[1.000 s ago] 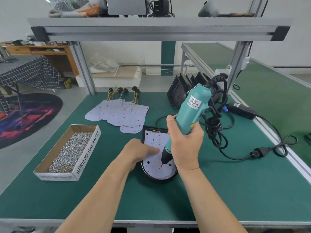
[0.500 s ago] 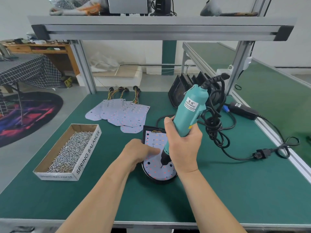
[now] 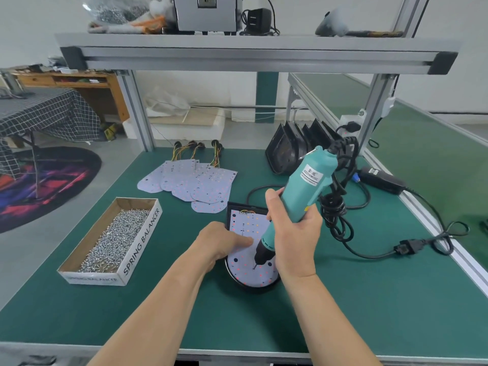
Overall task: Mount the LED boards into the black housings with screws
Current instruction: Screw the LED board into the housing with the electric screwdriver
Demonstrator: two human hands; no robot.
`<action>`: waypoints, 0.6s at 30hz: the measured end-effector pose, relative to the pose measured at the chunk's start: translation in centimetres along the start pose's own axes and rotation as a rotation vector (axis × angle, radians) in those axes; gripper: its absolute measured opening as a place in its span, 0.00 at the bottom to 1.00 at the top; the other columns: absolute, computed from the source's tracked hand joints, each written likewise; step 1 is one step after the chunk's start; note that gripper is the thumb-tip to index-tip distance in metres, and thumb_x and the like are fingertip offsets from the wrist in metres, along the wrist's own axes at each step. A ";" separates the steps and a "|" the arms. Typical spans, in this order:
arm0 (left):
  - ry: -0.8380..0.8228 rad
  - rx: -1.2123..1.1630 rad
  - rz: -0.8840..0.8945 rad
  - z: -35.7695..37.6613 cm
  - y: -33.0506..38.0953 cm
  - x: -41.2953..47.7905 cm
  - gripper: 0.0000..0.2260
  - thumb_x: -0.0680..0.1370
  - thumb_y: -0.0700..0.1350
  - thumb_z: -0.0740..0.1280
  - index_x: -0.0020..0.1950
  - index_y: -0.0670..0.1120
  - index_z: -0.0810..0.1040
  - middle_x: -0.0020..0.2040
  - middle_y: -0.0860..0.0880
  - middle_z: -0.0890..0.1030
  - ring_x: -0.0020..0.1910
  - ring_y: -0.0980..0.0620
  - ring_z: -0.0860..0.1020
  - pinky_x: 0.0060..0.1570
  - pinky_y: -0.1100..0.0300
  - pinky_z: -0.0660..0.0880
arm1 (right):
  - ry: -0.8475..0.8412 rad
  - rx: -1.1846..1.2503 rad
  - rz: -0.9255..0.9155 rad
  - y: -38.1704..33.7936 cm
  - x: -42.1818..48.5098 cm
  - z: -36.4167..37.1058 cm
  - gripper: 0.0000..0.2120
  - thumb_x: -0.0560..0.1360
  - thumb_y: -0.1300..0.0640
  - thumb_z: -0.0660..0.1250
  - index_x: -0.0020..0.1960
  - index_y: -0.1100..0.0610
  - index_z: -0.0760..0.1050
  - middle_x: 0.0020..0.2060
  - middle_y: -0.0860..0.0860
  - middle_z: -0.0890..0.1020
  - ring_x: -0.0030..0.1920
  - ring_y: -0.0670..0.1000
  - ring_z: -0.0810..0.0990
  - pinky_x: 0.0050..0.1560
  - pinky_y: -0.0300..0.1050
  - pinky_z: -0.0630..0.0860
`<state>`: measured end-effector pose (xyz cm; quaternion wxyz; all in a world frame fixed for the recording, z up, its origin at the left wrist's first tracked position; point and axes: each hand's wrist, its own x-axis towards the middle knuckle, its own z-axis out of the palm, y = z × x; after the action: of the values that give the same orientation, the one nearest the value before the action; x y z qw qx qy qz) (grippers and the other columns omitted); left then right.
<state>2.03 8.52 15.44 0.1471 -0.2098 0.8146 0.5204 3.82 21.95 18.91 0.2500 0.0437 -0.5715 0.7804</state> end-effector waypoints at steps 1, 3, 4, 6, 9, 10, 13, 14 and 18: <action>-0.005 -0.010 -0.001 0.1 0.0 -0.1 0.28 0.61 0.53 0.80 0.56 0.41 0.81 0.53 0.45 0.84 0.53 0.45 0.82 0.60 0.47 0.78 | 0.008 0.012 -0.010 -0.1 -0.1 -0.1 0.07 0.72 0.56 0.74 0.40 0.56 0.76 0.30 0.47 0.76 0.32 0.48 0.73 0.37 0.38 0.74; 0.003 0.000 0.006 0.3 -0.1 -0.2 0.26 0.63 0.53 0.79 0.55 0.42 0.81 0.53 0.46 0.84 0.52 0.45 0.82 0.59 0.47 0.78 | 0.013 0.004 -0.029 -0.4 -0.3 -0.3 0.08 0.72 0.56 0.74 0.40 0.57 0.76 0.29 0.47 0.76 0.32 0.49 0.73 0.37 0.40 0.74; 0.013 0.017 0.010 0.5 -0.2 -0.1 0.25 0.64 0.53 0.79 0.55 0.42 0.80 0.52 0.46 0.84 0.52 0.46 0.82 0.58 0.49 0.78 | -0.017 -0.018 -0.041 -0.7 -0.3 -0.5 0.09 0.72 0.56 0.74 0.39 0.58 0.76 0.29 0.48 0.76 0.32 0.49 0.73 0.36 0.42 0.74; 0.020 0.066 0.012 0.7 -0.3 -0.1 0.25 0.66 0.54 0.79 0.56 0.41 0.79 0.52 0.46 0.83 0.50 0.48 0.81 0.48 0.54 0.78 | -0.164 -0.050 -0.072 -1.6 0.1 -0.7 0.10 0.71 0.55 0.75 0.39 0.60 0.76 0.29 0.48 0.76 0.32 0.49 0.73 0.36 0.43 0.74; -0.021 0.093 0.021 0.5 -0.2 -0.6 0.25 0.66 0.58 0.77 0.54 0.42 0.79 0.52 0.46 0.83 0.45 0.49 0.79 0.40 0.57 0.74 | -0.276 -0.016 -0.109 -3.0 1.4 -0.5 0.10 0.71 0.55 0.74 0.39 0.60 0.76 0.29 0.47 0.75 0.31 0.49 0.73 0.35 0.41 0.73; -0.041 0.099 0.018 0.3 -0.1 -0.7 0.26 0.66 0.61 0.75 0.54 0.43 0.79 0.53 0.46 0.83 0.44 0.49 0.79 0.40 0.56 0.75 | -0.222 0.000 -0.115 -3.3 1.8 -0.2 0.10 0.71 0.55 0.74 0.39 0.59 0.76 0.29 0.47 0.75 0.31 0.49 0.72 0.35 0.41 0.73; -0.007 0.090 0.008 -1.1 -0.5 -1.2 0.20 0.74 0.63 0.68 0.41 0.46 0.72 0.38 0.50 0.76 0.34 0.50 0.70 0.34 0.58 0.67 | 0.017 0.095 -0.045 -3.7 2.8 0.4 0.08 0.72 0.55 0.74 0.39 0.53 0.76 0.28 0.48 0.75 0.30 0.48 0.72 0.35 0.37 0.72; 0.021 0.023 0.033 -1.7 -0.7 -1.1 0.16 0.78 0.56 0.67 0.38 0.46 0.69 0.35 0.49 0.73 0.32 0.49 0.69 0.34 0.58 0.68 | 0.069 0.143 0.004 -3.7 3.1 0.4 0.08 0.73 0.54 0.73 0.41 0.53 0.75 0.28 0.48 0.75 0.30 0.47 0.72 0.35 0.37 0.72; 0.165 -0.507 0.063 -4.1 -1.4 -1.6 0.11 0.79 0.25 0.54 0.49 0.34 0.74 0.45 0.37 0.77 0.39 0.45 0.78 0.33 0.60 0.80 | 0.114 0.264 0.148 -3.3 4.1 -0.3 0.05 0.73 0.54 0.69 0.45 0.53 0.73 0.31 0.49 0.76 0.35 0.48 0.72 0.41 0.47 0.69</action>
<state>4.05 4.63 16.77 0.0065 -0.2563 0.6734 0.6934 1.76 24.38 23.12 0.2161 -0.0106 -0.4506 0.8661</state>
